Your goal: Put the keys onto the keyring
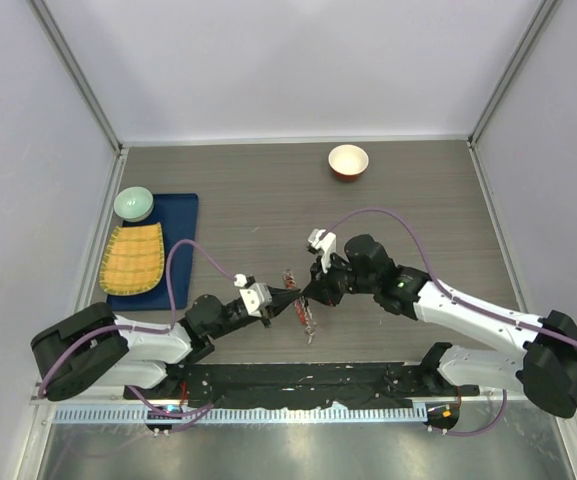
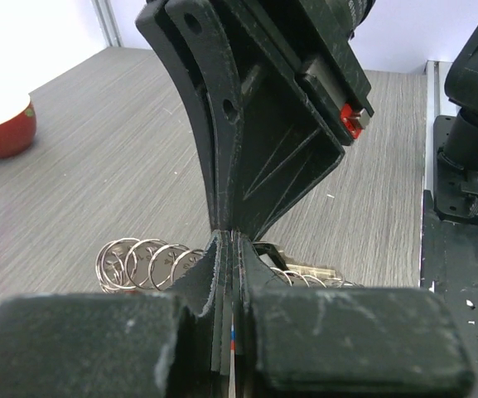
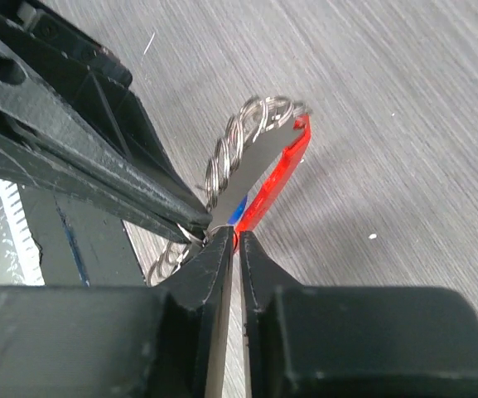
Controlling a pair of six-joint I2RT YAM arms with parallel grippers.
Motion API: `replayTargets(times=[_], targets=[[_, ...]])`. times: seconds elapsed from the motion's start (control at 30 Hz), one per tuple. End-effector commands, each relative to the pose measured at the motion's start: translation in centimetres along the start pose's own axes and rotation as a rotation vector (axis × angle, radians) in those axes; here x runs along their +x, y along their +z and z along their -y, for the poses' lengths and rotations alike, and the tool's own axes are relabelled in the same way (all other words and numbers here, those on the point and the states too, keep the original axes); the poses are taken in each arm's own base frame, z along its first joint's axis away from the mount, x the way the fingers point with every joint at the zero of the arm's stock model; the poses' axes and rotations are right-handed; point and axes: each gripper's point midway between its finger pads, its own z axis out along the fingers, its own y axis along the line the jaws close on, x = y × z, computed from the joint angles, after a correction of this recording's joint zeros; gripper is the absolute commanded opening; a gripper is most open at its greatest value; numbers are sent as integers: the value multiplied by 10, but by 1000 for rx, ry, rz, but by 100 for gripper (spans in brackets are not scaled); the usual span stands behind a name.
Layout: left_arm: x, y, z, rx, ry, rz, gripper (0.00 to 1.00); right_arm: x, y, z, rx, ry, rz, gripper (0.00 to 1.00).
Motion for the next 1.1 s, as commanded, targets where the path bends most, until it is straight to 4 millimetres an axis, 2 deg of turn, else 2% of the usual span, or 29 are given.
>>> replayTargets(times=[0.0,0.03,0.07,0.1,0.13,0.17,0.27,0.33,0.53,0.73,0.77,0.87,0.97,1.03,1.07], targets=[[-71,13,-15,-65,40,268,0,-40,-8,-29,-109,-33,152,22],[-70,12,-16,-68,41,268,0,-43,-12,-27,-88,-43,164,25],[-71,11,-17,-76,42,274,0,-43,-15,-16,-23,-63,165,28],[-70,9,-18,-81,44,273,0,-37,-18,-11,10,-68,146,32],[-69,8,-18,-84,46,270,0,-41,-26,-7,45,-89,164,33],[-72,6,-20,-94,48,279,0,-37,-31,5,112,-105,148,34],[-71,2,-20,-98,56,275,0,-37,-45,15,173,-148,153,38],[-72,0,-19,-97,58,277,0,-37,-50,14,171,-170,162,39],[-77,-2,-9,-41,80,278,0,-38,-56,-9,38,-307,182,39],[-92,-5,-1,10,100,305,0,-45,-51,-13,6,-360,203,36],[-89,-4,1,17,100,291,0,-47,-49,-13,2,-367,206,36],[-98,-4,-2,6,119,302,0,-57,-48,-12,9,-386,213,35],[-104,-5,-16,-62,200,286,0,-71,-51,-11,32,-397,236,36],[-109,-5,-19,-68,233,271,0,-80,-52,-8,55,-394,246,37],[-104,-2,-19,-62,231,229,0,-80,-52,-2,86,-371,232,37]])
